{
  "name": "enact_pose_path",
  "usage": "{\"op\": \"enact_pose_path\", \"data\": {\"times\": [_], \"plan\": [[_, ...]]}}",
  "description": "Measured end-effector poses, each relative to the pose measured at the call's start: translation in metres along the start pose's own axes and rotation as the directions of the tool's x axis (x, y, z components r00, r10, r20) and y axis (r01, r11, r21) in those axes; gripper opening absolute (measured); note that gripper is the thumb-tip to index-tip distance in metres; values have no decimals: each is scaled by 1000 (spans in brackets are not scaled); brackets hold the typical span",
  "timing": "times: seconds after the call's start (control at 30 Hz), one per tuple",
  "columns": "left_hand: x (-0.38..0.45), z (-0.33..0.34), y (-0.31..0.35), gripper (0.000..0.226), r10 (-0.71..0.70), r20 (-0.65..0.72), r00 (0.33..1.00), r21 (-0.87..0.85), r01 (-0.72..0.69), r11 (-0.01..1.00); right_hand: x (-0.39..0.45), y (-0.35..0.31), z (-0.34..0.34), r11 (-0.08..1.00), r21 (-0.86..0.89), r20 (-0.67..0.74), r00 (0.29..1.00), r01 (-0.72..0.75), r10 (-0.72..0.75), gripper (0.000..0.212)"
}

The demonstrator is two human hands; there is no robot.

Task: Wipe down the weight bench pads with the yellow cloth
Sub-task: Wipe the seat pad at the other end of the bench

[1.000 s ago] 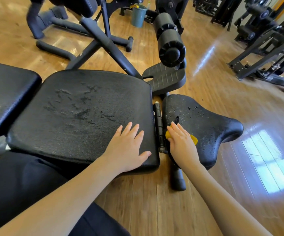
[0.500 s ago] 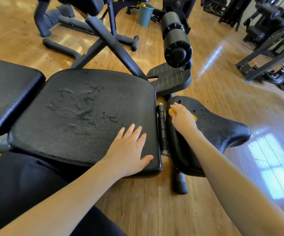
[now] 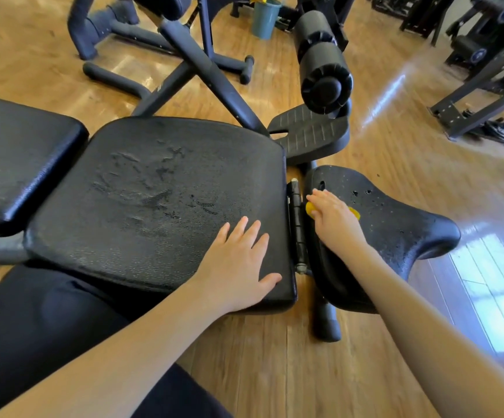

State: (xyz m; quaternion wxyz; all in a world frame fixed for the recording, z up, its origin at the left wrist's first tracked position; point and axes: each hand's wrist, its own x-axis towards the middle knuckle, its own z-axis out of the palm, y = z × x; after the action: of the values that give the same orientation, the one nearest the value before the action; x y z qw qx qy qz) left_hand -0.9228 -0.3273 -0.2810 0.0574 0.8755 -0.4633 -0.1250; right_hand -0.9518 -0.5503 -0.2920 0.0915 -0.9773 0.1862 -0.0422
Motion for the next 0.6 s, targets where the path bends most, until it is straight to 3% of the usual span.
{"op": "enact_pose_path", "data": {"times": [0.27, 0.6], "plan": [[0, 0, 0, 75, -7, 7, 1000, 23, 6, 1000, 71, 6, -12, 983, 43, -9, 984, -179, 179, 33], [1, -3, 2, 73, -10, 38, 999, 19, 9, 1000, -77, -3, 8, 999, -23, -97, 995, -31, 29, 40]]}}
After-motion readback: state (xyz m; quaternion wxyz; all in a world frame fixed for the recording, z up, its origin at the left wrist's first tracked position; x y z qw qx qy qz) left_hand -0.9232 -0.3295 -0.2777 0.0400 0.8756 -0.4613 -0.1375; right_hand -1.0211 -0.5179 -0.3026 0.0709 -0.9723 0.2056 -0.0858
